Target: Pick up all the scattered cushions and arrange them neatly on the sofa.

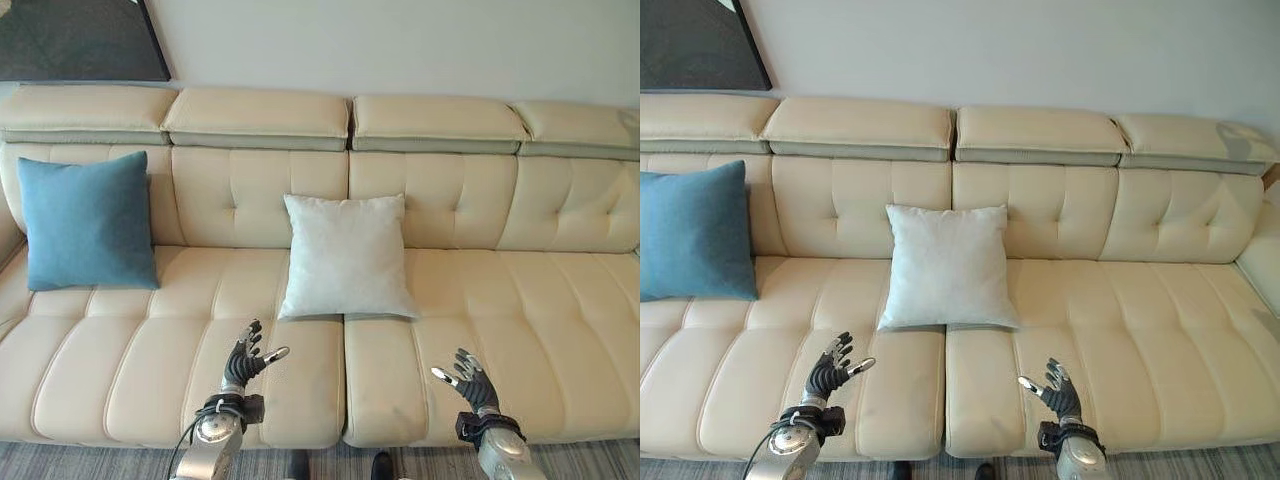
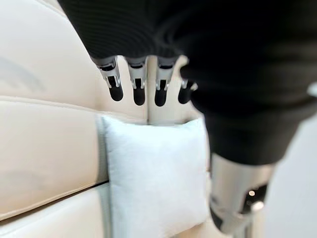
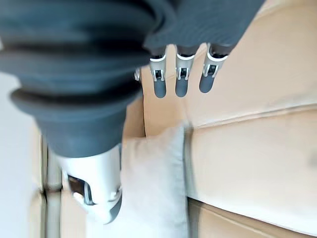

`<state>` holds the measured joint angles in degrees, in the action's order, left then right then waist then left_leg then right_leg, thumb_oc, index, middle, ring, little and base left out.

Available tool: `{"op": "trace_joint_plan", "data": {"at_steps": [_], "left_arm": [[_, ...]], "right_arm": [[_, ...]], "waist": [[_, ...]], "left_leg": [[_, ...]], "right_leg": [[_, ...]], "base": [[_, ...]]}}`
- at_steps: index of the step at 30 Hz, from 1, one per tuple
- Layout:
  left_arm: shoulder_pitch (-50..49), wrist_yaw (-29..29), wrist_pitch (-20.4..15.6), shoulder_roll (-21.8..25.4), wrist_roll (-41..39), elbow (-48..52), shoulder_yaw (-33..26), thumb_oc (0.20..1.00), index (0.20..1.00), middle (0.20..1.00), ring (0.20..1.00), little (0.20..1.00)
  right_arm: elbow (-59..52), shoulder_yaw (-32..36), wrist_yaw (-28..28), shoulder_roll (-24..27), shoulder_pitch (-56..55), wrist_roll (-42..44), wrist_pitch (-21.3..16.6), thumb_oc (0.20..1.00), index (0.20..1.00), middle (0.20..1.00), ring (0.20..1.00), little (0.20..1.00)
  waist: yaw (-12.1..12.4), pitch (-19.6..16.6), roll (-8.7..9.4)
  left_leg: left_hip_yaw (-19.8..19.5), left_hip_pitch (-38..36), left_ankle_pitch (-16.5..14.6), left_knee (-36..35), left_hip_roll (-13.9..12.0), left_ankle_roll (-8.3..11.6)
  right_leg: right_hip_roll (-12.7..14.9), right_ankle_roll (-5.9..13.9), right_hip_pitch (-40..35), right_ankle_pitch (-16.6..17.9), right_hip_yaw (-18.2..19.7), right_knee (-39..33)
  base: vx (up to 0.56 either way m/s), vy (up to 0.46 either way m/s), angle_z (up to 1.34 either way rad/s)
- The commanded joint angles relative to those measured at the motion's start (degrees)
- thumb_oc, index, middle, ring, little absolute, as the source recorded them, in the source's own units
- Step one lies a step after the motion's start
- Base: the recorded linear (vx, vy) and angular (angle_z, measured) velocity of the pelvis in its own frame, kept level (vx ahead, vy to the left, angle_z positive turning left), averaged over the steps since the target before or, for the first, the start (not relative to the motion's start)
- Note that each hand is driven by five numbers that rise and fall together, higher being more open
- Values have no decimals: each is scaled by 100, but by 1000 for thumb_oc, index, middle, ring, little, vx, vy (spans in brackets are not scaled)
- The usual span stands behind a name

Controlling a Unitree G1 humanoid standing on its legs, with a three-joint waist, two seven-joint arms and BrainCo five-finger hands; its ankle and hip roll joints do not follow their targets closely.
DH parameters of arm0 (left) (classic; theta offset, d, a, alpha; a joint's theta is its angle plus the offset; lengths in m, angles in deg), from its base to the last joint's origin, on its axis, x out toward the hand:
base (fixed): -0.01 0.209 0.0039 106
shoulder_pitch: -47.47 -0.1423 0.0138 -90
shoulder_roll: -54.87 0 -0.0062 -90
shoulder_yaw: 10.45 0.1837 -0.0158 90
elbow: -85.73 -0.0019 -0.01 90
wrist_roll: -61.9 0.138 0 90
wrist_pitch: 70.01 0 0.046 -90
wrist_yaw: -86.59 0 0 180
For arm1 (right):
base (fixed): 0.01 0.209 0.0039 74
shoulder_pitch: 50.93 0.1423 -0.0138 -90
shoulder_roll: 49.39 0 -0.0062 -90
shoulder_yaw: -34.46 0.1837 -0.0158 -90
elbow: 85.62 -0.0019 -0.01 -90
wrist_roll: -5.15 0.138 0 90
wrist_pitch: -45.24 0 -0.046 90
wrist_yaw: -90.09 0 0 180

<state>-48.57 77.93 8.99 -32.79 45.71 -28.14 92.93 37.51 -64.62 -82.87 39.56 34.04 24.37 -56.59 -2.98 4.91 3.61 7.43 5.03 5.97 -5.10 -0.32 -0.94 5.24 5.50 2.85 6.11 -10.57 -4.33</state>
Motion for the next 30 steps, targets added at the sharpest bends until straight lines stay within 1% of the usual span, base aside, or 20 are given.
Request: {"op": "trace_joint_plan", "data": {"at_steps": [1, 2, 3, 5, 7, 9, 11, 14, 16, 17, 18, 19, 20, 23, 24, 25, 26, 28, 29, 30], "left_arm": [[303, 25, -243, 195, 383, -40, -175, 1000, 1000, 1000, 1000, 1000], [276, 42, -241, 202, 375, -58, -191, 1000, 1000, 1000, 1000, 1000], [274, 42, -241, 203, 375, -58, -191, 1000, 1000, 1000, 1000, 1000], [110, 86, -204, 214, 362, -146, -240, 1000, 1000, 1000, 1000, 1000], [62, 98, -195, 218, 354, -176, -251, 1000, 1000, 1000, 1000, 1000], [-29, 97, -169, 220, 326, -182, -292, 1000, 1000, 1000, 1000, 1000], [-11, 66, -170, 219, 300, -237, -326, 1000, 1000, 1000, 1000, 1000], [12, 62, -164, 219, 216, -129, -321, 1000, 1000, 1000, 1000, 1000], [86, 65, -173, 192, 205, 6, -281, 1000, 1000, 1000, 1000, 1000], [86, 65, -173, 192, 205, 6, -282, 1000, 1000, 1000, 1000, 1000], [132, 87, -186, 156, 179, 51, -228, 1000, 1000, 1000, 1000, 1000], [171, 93, -186, 128, 176, 27, -215, 1000, 1000, 1000, 1000, 1000], [205, 94, -188, 108, 197, -1, -203, 1000, 1000, 1000, 1000, 1000], [129, 159, -187, 95, 193, 106, -206, 1000, 1000, 1000, 1000, 1000], [130, 159, -186, 95, 193, 107, -206, 1000, 1000, 1000, 1000, 1000], [109, 179, -182, 88, 178, 95, -214, 1000, 1000, 1000, 1000, 1000], [27, 226, -186, 78, 120, 99, -231, 1000, 1000, 1000, 1000, 1000], [-47, 269, -178, 32, 55, 107, -242, 1000, 1000, 1000, 1000, 1000], [-82, 289, -160, 19, 66, 117, -220, 1000, 1000, 1000, 1000, 1000], [-85, 289, -160, 17, 66, 118, -220, 1000, 1000, 1000, 1000, 1000]], "right_arm": [[-237, -74, 45, 25, 436, -182, -126, 1000, 1000, 1000, 1000, 1000], [-231, -84, 29, 18, 407, -179, -117, 1000, 1000, 1000, 1000, 1000], [-231, -85, 28, 18, 406, -179, -117, 1000, 1000, 1000, 1000, 1000], [-303, -86, -38, 25, 257, -140, -126, 1000, 1000, 1000, 1000, 1000], [-309, -88, -59, 20, 208, -123, -125, 1000, 1000, 1000, 1000, 1000], [-349, -170, -66, 36, 179, -201, -84, 1000, 1000, 1000, 1000, 1000], [-365, -282, -38, 82, 224, -300, -66, 1000, 1000, 1000, 1000, 1000], [-585, -308, -51, 204, 195, -296, -88, 1000, 1000, 1000, 1000, 1000], [-701, -270, -44, 322, 159, -185, -168, 1000, 1000, 1000, 1000, 1000], [-701, -270, -44, 322, 159, -185, -168, 1000, 1000, 1000, 1000, 1000], [-699, -272, -41, 388, 164, -182, -161, 1000, 1000, 1000, 1000, 1000], [-698, -271, -24, 423, 188, -207, -153, 1000, 1000, 1000, 1000, 1000], [-730, -268, -21, 455, 206, -224, -159, 1000, 1000, 1000, 1000, 1000], [-739, -267, -110, 495, 134, -211, -128, 1000, 1000, 1000, 1000, 1000], [-740, -266, -110, 495, 135, -211, -128, 1000, 1000, 1000, 1000, 1000], [-727, -271, -138, 497, 122, -205, -121, 1000, 1000, 1000, 1000, 1000], [-715, -285, -197, 517, 82, -203, -105, 1000, 1000, 1000, 1000, 1000], [-691, -278, -246, 503, 13, -201, -78, 1000, 1000, 1000, 1000, 1000], [-719, -267, -239, 485, -26, -192, -79, 1000, 1000, 1000, 1000, 1000], [-721, -267, -239, 487, -30, -192, -78, 1000, 1000, 1000, 1000, 1000]], "waist": [[-22, 412, -8], [-19, 377, -25], [-22, 378, -22], [23, 251, -17], [40, 201, 11], [163, 69, 116], [225, 50, 171], [161, 98, 174], [66, 278, 75], [64, 278, 74], [48, 385, 19], [58, 433, 22], [59, 470, 42], [54, 429, 129], [48, 422, 128], [44, 381, 124], [71, 331, 118], [25, 251, 75], [-35, 164, 1], [-28, 169, 1]], "left_leg": [[54, -230, -610, 10, -1, -57], [50, -203, -604, 10, -8, -55], [49, -206, -605, 10, -5, -56], [56, -166, -612, 10, -22, -50], [69, -155, -605, 10, -13, -43], [181, -16, -513, 10, -2, 15], [249, 95, -343, 10, -72, 97], [210, 200, -17, 10, -190, 309], [71, 307, 297, 10, -284, 531], [69, 307, 297, 10, -283, 531], [-72, 366, 464, 10, -314, 650], [-216, 337, 470, 10, -275, 643], [-323, 251, 398, 83, -217, 592], [-322, 134, -358, 964, -85, 367], [-327, 150, -359, 973, -85, 366], [-364, 95, -494, 1071, -47, 331], [-474, -38, -903, 1552, 77, 274], [-336, -291, -1092, 1624, 40, 227], [-216, -535, -1061, 1261, -31, 219], [-209, -569, -1041, 1214, -29, 220]], "right_leg": [[130, 330, 111, -480, -13, 798], [121, 275, 42, -616, -18, 929], [126, 275, 46, -628, -19, 946], [117, 206, -187, -906, 3, 1303], [93, 221, -300, -938, 42, 1297], [35, 234, -705, -1025, 18, 933], [-89, 138, -811, -1140, -26, 503], [-350, -62, -915, -1251, 72, 157], [-522, -221, -915, -1272, -26, 121], [-523, -222, -915, -1272, -28, 121], [-559, -284, -897, -1230, -99, 114], [-536, -301, -866, -1217, -113, 141], [-494, -303, -847, -1178, -118, 149], [-312, -275, -803, -1014, -103, 103], [-313, -275, -795, -1010, -108, 100], [-292, -274, -779, -997, -89, 85], [-275, -276, -792, -984, 29, 45], [-294, -273, -805, -1001, 79, 16], [-342, -256, -786, -1001, 68, -3], [-341, -256, -796, -1002, 75, -3]], "base": [[-107, 30, -7], [-46, 15, -8], [-37, 1, -6], [-68, -54, -4], [-88, -107, -3], [-167, -184, -16], [-235, -253, -35], [-293, -311, -9], [-358, -302, 21], [-322, -221, 34], [-288, -168, 37], [-361, -205, 43], [-235, -110, 22], [-149, -61, -16], [-67, -13, -9], [-44, 10, 16], [-42, 28, 15], [-2, 60, -6], [20, 56, -22], [16, 116, -12]]}}
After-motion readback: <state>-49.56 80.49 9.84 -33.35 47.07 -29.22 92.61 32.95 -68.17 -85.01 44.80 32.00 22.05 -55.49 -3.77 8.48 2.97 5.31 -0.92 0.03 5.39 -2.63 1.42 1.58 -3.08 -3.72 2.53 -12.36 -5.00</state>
